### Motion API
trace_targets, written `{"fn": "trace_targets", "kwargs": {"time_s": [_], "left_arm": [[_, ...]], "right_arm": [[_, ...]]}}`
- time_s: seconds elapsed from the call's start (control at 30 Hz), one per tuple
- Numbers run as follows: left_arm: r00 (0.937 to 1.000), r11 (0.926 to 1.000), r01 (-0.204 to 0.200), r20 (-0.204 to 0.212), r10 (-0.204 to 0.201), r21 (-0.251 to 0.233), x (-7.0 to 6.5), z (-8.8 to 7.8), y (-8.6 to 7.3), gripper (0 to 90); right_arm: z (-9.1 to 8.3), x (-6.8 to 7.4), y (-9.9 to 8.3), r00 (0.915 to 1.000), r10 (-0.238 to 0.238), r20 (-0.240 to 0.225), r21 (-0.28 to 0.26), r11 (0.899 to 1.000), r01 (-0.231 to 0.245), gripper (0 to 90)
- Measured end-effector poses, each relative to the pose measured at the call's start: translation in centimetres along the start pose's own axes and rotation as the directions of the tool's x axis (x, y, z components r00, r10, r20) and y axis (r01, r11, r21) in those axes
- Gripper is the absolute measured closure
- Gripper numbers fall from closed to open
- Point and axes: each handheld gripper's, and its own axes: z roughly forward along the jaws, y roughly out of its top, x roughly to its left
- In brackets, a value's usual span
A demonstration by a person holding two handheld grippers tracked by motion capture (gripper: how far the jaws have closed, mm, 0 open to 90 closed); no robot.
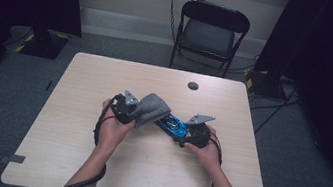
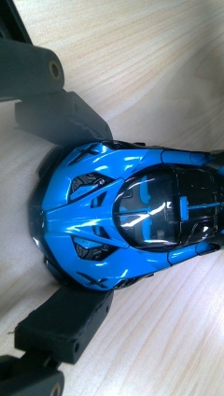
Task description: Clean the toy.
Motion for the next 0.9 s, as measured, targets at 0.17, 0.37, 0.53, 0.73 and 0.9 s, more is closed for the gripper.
{"fn": "trace_targets", "kwargs": {"time_s": [0.17, 0.37, 0.53, 0.73, 0.9], "left_arm": [[0.9982, 0.9991, -0.04, 0.045, 0.04, 0.013, -2.5, 1.2, 0.5, 75.4], [0.9948, 0.997, -0.071, 0.076, 0.069, 0.03, -4.6, 2.8, 0.9, 75.4], [0.9923, 0.9922, -0.109, 0.066, 0.105, 0.06, -5.7, 3.7, 1.0, 75.3], [0.9869, 0.9839, -0.154, 0.062, 0.149, 0.09, -6.5, 4.4, 1.0, 75.3], [0.9852, 0.9817, -0.164, 0.065, 0.158, 0.097, -6.7, 4.7, 1.1, 75.3]], "right_arm": [[0.0, 0.0, 0.0, 1.0, 0.0, 0.001, 0.0, 1.0, 0.0, 23.6], [0.0, 0.0, 0.0, 1.0, -0.001, 0.0, 0.0, 1.0, 0.001, 23.6], [0.0, 0.0, 0.0, 1.0, -0.001, 0.001, -0.001, 1.0, 0.001, 23.6], [0.0, 0.0, 0.0, 1.0, -0.001, 0.001, -0.001, 1.0, 0.001, 23.6], [0.0, 0.0, 0.0, 1.0, -0.001, 0.001, -0.001, 1.0, 0.001, 23.7]]}}
